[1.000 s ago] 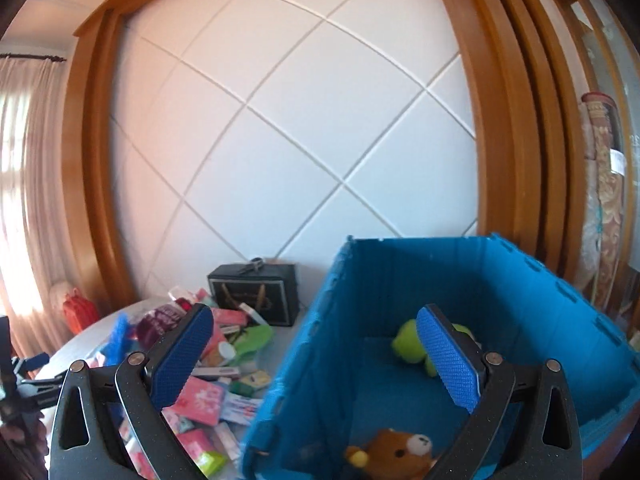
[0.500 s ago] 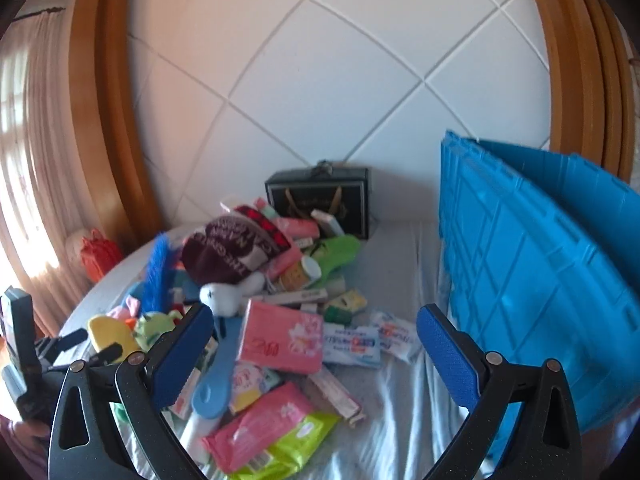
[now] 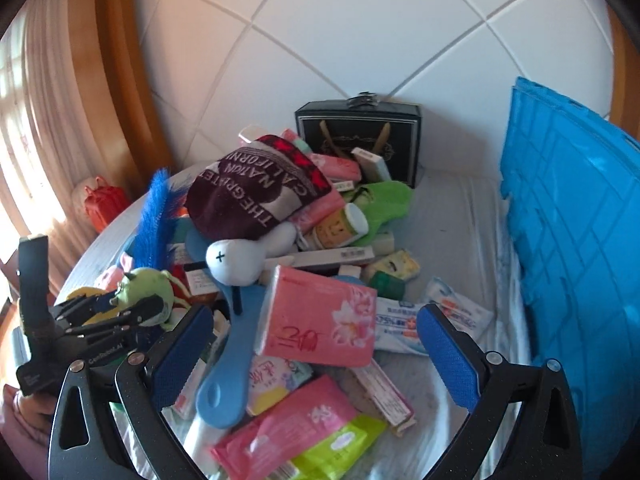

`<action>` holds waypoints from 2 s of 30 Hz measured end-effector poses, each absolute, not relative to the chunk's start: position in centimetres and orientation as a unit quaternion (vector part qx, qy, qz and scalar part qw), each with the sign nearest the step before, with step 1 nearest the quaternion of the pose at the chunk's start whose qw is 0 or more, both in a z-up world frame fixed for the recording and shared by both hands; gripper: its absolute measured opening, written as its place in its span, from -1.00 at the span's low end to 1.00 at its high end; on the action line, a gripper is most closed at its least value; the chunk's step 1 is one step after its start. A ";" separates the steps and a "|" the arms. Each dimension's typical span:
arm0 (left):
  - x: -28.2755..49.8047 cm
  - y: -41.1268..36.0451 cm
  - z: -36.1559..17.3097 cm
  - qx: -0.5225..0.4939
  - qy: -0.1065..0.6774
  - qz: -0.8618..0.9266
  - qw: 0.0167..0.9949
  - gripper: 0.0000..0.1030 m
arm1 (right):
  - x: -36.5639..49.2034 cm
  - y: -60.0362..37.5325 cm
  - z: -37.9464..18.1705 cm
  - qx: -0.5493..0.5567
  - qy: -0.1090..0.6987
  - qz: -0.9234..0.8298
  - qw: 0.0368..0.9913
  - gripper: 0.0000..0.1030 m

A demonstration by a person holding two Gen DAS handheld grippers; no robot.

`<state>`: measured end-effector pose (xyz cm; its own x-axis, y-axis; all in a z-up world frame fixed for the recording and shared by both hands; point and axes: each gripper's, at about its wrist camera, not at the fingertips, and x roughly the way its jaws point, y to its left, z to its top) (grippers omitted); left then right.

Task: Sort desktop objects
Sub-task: 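Grasp the white plush with the right gripper while the left grasps the green monster, then carry both plushes over the blue crate and open both grippers to drop them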

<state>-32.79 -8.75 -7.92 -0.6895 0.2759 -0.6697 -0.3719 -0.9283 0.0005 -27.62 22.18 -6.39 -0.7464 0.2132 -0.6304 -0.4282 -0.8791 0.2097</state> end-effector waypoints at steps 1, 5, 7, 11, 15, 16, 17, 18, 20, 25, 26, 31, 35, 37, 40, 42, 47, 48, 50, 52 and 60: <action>-33.0 -8.7 -7.2 -0.341 0.068 0.921 0.173 -0.01 | -29.0 22.4 -6.6 -0.319 0.174 0.917 0.165 1.00; -35.0 -8.3 -6.8 -0.332 0.082 0.929 0.143 -0.01 | -34.1 22.6 -7.4 -0.336 0.183 0.917 0.108 1.00; -36.3 -8.5 -7.4 -0.344 0.075 0.927 0.131 -0.01 | -36.5 22.1 -7.9 -0.347 0.166 0.918 0.098 0.99; -37.6 -8.9 -8.4 -0.355 0.069 0.924 0.125 -0.01 | -40.4 21.1 -9.2 -0.376 0.144 0.912 0.079 0.43; -38.2 -9.1 -8.7 -0.357 0.063 0.923 0.127 -0.01 | -43.1 20.7 -11.1 -0.410 0.134 0.899 0.071 0.36; -38.3 -9.1 -8.7 -0.357 0.063 0.923 0.128 -0.01 | -43.5 20.6 -11.6 -0.414 0.134 0.898 0.067 0.39; -38.3 -9.1 -8.7 -0.356 0.064 0.923 0.129 -0.01 | -43.8 20.5 -12.0 -0.417 0.136 0.896 0.064 0.42; -38.4 -9.0 -8.7 -0.356 0.063 0.923 0.129 -0.01 | -44.2 20.5 -12.3 -0.421 0.135 0.895 0.063 0.41; -38.3 -9.1 -8.6 -0.355 0.061 0.924 0.131 -0.01 | -44.7 20.3 -12.6 -0.423 0.129 0.895 0.060 0.22; -37.3 -9.3 -7.5 -0.346 0.054 0.927 0.135 -0.01 | -43.1 19.7 -11.1 -0.405 0.128 0.904 0.054 -0.01; -36.9 -9.3 -7.1 -0.342 0.054 0.928 0.136 -0.01 | -42.2 19.6 -10.4 -0.397 0.128 0.908 0.052 -0.02; -34.2 -8.8 -5.0 -0.319 0.056 0.935 0.146 -0.01 | -37.3 19.1 -6.4 -0.346 0.126 0.928 0.059 -0.04; -31.2 -7.9 -3.0 -0.295 0.065 0.940 0.159 -0.01 | -33.4 18.9 -3.8 -0.308 0.125 0.940 0.077 -0.04; -29.7 -7.3 -2.1 -0.282 0.069 0.942 0.166 -0.01 | -31.6 18.7 -2.3 -0.290 0.125 0.945 0.084 -0.04; -27.7 -5.9 -0.8 -0.269 0.076 0.943 0.179 -0.01 | -28.6 18.8 -0.4 -0.259 0.118 0.953 0.101 -0.04; -26.4 -4.7 0.0 -0.261 0.081 0.943 0.188 -0.01 | -26.4 19.0 1.0 -0.238 0.117 0.958 0.113 -0.04; -23.4 -0.7 2.3 -0.230 0.088 0.944 0.221 -0.01 | -20.9 20.4 4.4 -0.191 0.099 0.963 0.160 -0.04; -22.9 0.3 2.8 -0.224 0.090 0.943 0.227 -0.01 | -19.8 20.9 5.0 -0.182 0.096 0.963 0.171 -0.04; -21.8 2.5 3.7 -0.211 0.092 0.943 0.240 -0.01 | -17.5 22.0 6.1 -0.165 0.092 0.963 0.194 -0.04; -20.9 4.8 4.6 -0.203 0.089 0.940 0.258 -0.01 | -15.1 23.2 7.0 -0.151 0.089 0.960 0.218 -0.04; -17.5 15.0 7.7 -0.179 0.097 0.926 0.317 -0.01 | -5.2 29.3 9.3 -0.108 0.090 0.941 0.307 -0.04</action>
<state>-17.48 14.97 7.73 -0.7355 0.5518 -0.3931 -0.6215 -0.7805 0.0673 -5.22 29.30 9.29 -0.7881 0.5590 -0.2575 -0.5976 -0.7952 0.1025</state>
